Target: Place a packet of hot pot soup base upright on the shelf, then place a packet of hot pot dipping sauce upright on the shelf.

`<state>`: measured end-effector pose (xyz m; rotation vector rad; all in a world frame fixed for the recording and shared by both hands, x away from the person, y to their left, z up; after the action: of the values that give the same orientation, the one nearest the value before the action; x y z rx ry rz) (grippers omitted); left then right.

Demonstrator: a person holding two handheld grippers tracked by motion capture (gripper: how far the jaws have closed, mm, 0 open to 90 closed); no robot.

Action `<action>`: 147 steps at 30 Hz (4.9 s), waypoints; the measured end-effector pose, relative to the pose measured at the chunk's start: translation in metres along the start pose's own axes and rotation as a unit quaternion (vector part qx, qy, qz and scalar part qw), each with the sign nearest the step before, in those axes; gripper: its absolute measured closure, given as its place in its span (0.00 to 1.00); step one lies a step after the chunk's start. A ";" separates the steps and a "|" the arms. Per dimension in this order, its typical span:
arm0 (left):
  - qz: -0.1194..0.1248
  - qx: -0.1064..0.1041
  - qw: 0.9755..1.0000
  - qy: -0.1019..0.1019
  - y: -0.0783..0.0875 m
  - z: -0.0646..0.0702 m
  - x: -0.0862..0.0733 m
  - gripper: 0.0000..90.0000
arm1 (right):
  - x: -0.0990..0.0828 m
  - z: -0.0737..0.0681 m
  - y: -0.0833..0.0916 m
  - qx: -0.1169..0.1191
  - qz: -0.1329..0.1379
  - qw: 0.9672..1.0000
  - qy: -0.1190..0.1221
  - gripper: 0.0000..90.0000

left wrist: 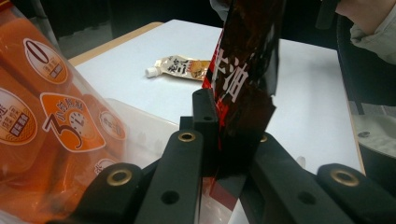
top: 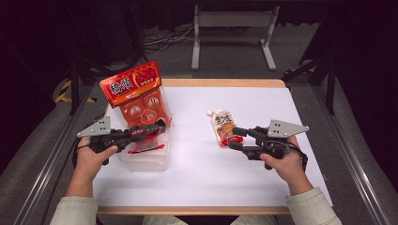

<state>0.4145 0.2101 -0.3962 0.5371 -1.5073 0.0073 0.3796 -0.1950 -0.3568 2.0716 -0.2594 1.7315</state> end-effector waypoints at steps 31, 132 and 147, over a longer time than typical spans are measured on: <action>-0.019 0.085 0.996 0.034 0.016 -0.008 -0.016 0.53 | -0.001 0.002 -0.004 0.003 0.000 1.000 -0.004 0.52; -0.030 0.081 0.996 0.038 -0.031 0.067 0.026 0.08 | -0.071 0.187 -0.109 -0.211 -0.255 0.936 -0.116 0.62; -0.033 0.087 0.994 0.051 -0.031 0.064 0.025 0.09 | -0.070 0.180 -0.106 -0.222 -0.273 0.932 -0.084 0.99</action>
<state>0.3666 0.1528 -0.3843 0.7154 -1.3970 0.1140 0.5689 -0.1879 -0.4695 1.7361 -0.0943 1.0518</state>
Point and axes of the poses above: each handheld gripper's, and its own axes: y roughly backward along the jaws, x roughly out of its top, z roughly to its right, the point moved 5 cm from there along -y, roughly forward along the jaws, and after that the axes turned 5 degrees about -y, right-handed, at the moved point
